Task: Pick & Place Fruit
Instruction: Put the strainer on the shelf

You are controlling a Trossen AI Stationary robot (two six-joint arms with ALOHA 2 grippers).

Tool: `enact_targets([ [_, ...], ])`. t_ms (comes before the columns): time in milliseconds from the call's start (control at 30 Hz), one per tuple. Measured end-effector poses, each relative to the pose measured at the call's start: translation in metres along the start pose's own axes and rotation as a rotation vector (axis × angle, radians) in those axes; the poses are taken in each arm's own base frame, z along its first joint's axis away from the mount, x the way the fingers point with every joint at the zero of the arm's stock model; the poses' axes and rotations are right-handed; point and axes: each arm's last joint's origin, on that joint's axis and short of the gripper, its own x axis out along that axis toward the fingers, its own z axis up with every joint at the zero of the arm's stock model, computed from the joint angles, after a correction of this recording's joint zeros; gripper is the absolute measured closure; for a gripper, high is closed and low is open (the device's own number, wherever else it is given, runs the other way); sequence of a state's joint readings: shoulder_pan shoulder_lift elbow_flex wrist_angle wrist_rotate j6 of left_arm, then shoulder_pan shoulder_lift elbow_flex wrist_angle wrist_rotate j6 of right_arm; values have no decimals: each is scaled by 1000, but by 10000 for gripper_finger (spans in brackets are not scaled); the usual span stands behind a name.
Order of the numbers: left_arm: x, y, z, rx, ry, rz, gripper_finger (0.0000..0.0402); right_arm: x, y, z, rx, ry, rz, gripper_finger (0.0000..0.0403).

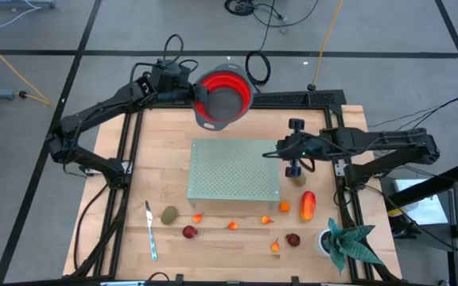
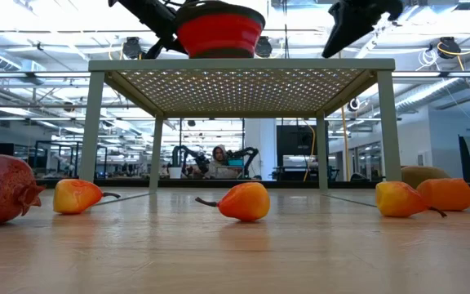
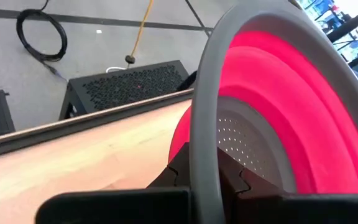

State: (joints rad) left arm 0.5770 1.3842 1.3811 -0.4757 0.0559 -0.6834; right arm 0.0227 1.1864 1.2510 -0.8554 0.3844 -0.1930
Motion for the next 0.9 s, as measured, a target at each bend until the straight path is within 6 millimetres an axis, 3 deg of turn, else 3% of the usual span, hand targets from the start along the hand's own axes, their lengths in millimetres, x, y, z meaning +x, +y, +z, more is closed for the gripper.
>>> enact_targets([
  [300, 0, -6, -8, -10, 36, -12, 390, -11, -7, -27, 67, -42, 25, 400],
  [900, 0, -17, -17, -20, 90, -74, 390, -13, 12, -95, 182, -239, 184, 402],
])
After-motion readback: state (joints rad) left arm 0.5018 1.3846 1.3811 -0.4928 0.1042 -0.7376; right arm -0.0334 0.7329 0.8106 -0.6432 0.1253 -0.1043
